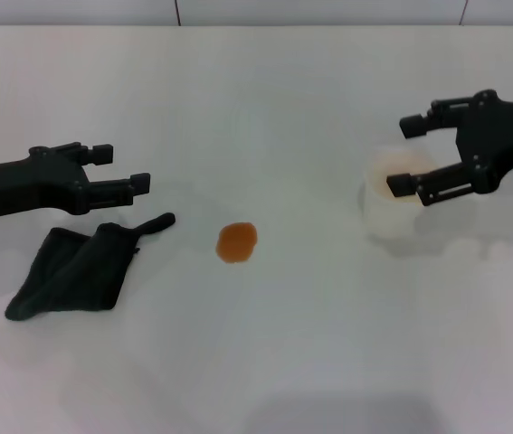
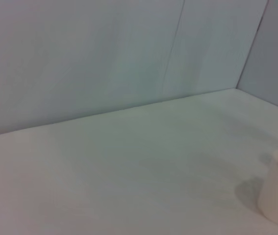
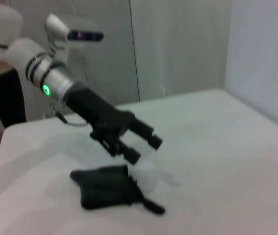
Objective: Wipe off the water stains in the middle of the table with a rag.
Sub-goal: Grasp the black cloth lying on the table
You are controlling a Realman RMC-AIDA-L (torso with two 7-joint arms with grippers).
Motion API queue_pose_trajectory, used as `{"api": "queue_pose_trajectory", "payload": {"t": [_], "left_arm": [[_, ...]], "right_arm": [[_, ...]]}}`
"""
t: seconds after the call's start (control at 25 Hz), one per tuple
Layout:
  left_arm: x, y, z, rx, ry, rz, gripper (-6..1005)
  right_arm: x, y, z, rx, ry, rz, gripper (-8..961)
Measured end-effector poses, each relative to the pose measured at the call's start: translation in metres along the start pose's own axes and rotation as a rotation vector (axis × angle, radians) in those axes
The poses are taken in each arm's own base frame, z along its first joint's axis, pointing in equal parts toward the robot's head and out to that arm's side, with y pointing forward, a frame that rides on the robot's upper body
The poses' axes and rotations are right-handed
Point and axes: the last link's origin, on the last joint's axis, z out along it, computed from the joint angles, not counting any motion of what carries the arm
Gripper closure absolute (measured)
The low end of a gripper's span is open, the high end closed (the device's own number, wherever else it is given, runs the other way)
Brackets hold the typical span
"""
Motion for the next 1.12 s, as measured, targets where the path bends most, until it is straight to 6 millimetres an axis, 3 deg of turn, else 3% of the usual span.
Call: {"api": "queue_pose_trajectory", "payload": {"t": [0.28,0.64,0.84,1.12], "left_arm": [[0.013,0.003,-0.002,-0.064,-0.094,-0.051,154],[0.076,0.018,-0.036,-0.051,-0.246,-0.05,155],[0.093,0.015,-0.021,0.069,-0.482,-0.145,156],[0.106,0.014,0.004,0.222,-0.73,-0.087,157]], "right_arm": [[0.0,-0.003,-0.007,0.026,0.014,0.024,108],[0.006,-0.008,-0.008,0.057,0.036,0.023,108],[0.006,-0.008,-0.003,0.066,0.055,0.015,108],[0.003,-0.008,0.0,0.063,0.051,0.007,108]]}}
